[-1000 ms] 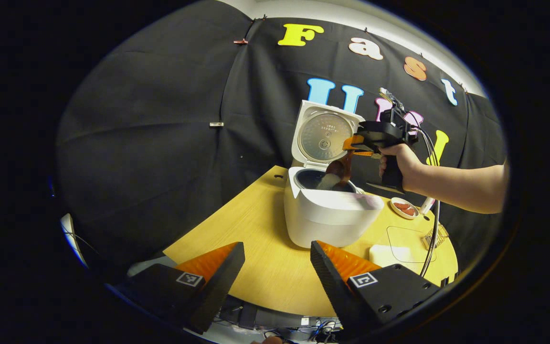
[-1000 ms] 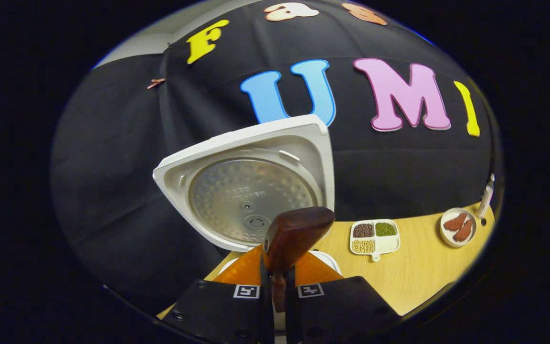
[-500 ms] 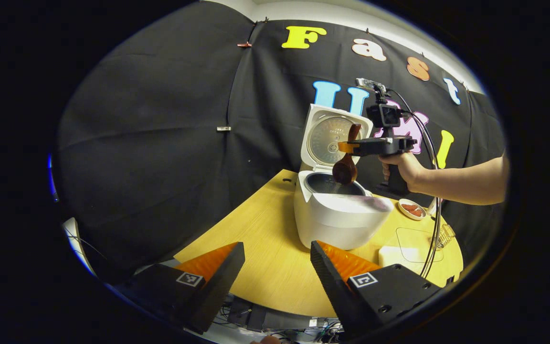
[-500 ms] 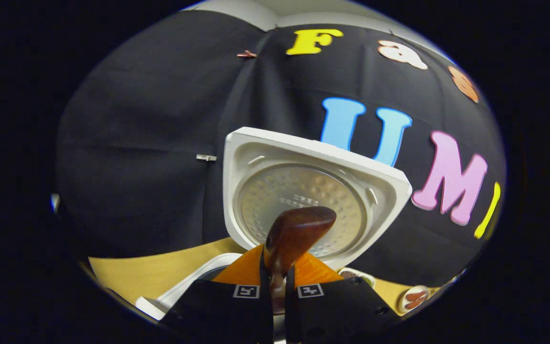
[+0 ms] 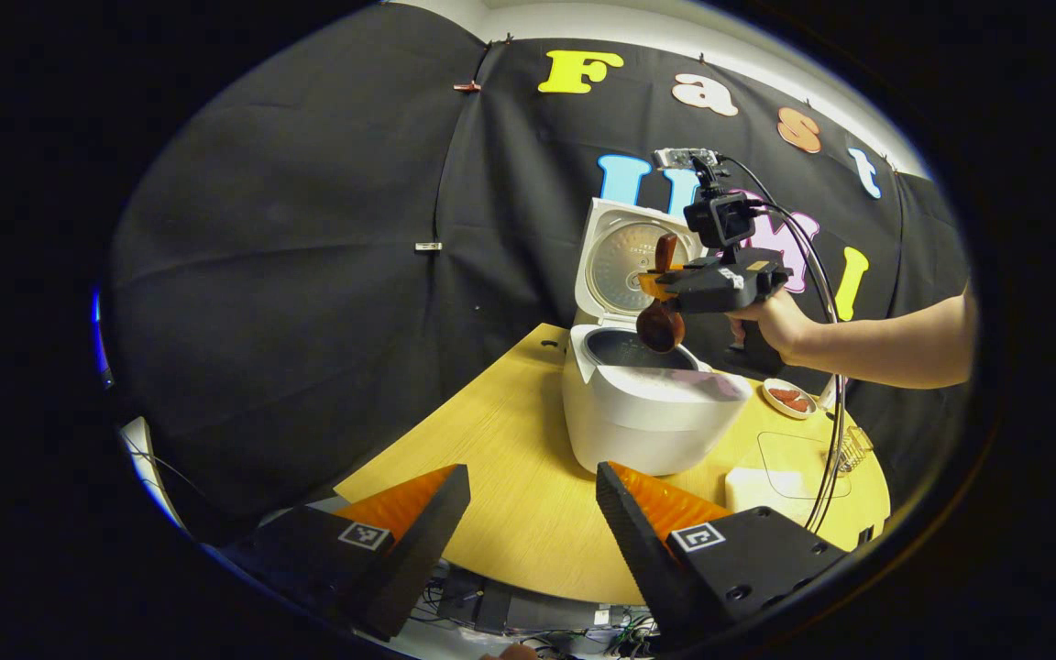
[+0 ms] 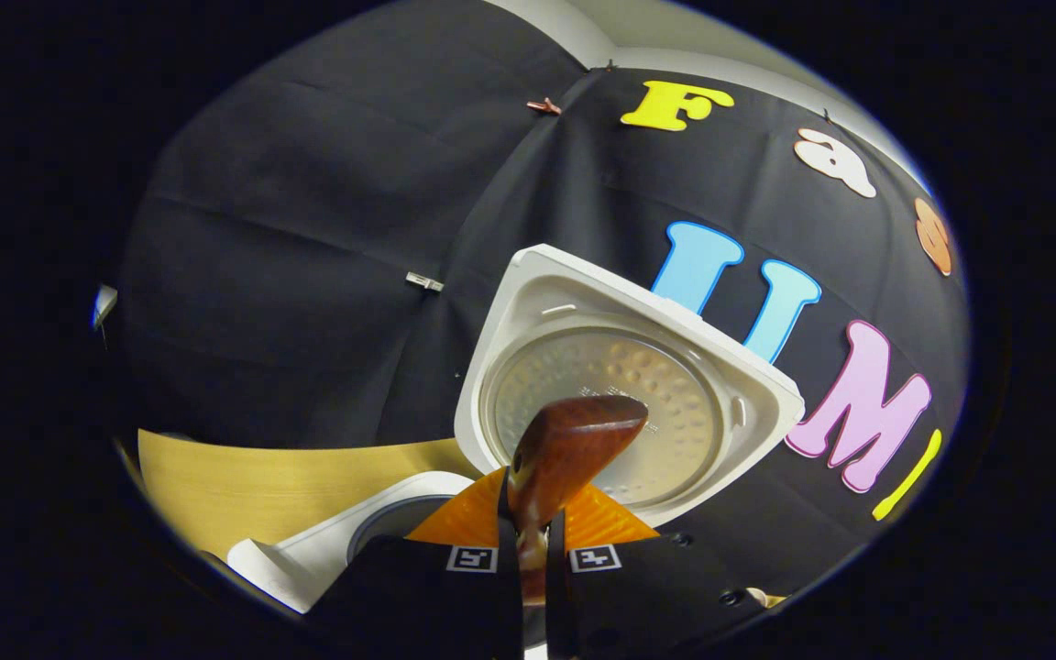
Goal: Close the left gripper, press the button to open the rice cooker; take a wooden spoon from the chopstick holder with the right hand, scoop a spoonful of rice and pour it into the rice cooker, then put the wooden spoon back into the chopstick holder.
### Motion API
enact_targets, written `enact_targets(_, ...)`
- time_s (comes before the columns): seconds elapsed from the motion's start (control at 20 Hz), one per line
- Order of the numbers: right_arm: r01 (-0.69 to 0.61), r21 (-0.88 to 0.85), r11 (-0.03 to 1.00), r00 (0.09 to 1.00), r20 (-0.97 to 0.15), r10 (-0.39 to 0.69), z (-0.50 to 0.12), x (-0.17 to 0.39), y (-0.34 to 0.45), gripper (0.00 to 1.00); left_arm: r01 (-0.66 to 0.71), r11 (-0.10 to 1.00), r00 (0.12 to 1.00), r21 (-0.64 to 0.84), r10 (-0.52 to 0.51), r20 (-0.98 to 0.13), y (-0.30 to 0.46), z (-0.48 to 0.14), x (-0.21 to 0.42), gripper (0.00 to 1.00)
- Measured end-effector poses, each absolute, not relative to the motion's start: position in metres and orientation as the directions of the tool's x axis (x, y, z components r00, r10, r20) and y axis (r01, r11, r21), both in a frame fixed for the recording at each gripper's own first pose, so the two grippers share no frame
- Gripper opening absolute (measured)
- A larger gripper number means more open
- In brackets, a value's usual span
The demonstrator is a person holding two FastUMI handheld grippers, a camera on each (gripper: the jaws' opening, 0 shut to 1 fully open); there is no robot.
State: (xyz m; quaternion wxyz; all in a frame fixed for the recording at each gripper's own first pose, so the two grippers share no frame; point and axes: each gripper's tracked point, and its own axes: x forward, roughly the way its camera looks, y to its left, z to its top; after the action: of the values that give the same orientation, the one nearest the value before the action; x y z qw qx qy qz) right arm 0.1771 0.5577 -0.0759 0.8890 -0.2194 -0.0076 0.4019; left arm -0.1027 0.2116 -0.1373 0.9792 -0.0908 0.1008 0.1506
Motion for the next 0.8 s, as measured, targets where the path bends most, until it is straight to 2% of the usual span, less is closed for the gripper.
enact_targets(0.2, -0.71, -0.268, 0.651, 0.698, -0.145, 0.702, -0.049, 0.183, 0.538, 0.14, -0.3, 0.942, 0.939, -0.147, 0.266, -0.217, 0.202, -0.133, -0.104, 0.96)
enact_targets(0.4, -0.693, -0.194, 0.694, 0.715, -0.067, 0.696, -0.004, 0.181, 0.502, 0.14, -0.268, 0.954, 0.95, -0.132, 0.239, -0.202, 0.184, -0.122, -0.096, 0.96)
enact_targets(0.8, -0.625, -0.033, 0.78, 0.772, 0.124, 0.624, 0.106, 0.174, 0.364, 0.14, -0.15, 0.979, 0.976, -0.136, 0.124, -0.18, 0.113, -0.093, -0.065, 0.96)
